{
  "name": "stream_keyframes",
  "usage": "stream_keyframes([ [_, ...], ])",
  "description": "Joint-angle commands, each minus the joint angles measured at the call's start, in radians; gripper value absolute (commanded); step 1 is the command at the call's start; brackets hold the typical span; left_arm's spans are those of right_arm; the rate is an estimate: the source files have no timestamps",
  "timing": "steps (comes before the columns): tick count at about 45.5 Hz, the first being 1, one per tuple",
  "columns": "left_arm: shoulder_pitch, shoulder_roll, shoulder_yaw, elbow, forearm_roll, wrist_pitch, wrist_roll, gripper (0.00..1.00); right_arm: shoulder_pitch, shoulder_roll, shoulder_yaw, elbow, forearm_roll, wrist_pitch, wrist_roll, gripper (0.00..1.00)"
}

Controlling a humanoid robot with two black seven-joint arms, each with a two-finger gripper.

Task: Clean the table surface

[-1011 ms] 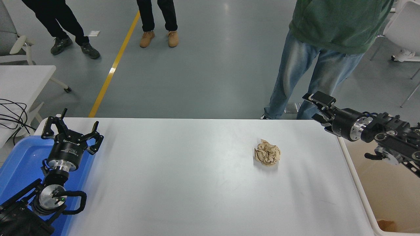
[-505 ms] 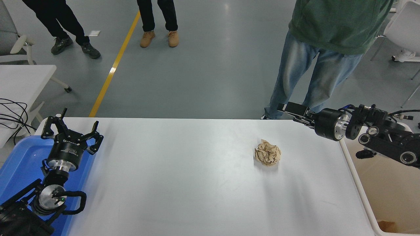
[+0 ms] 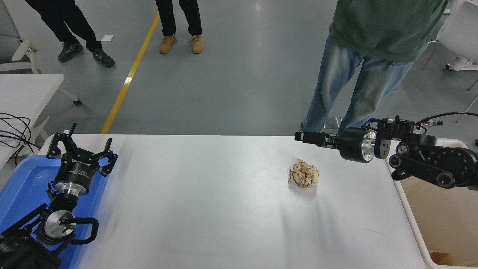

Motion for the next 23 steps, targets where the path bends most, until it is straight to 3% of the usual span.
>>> stream_keyframes([
  [1,0.0,0.0,0.0,0.0,0.0,0.0,0.0,0.99,0.007,0.066,-0.075,-0.02,-0.061,-0.039,0.0,1.0],
  [14,0.0,0.0,0.0,0.0,0.0,0.0,0.0,0.99,-0.005,0.179,-0.207,-0.186,-0.063,-0.191,-0.002,1.0],
  [23,0.0,0.0,0.0,0.0,0.0,0.0,0.0,0.99,-0.014,0.197,-0.221,-0.213,-0.055,-0.221,-0.002,1.0],
])
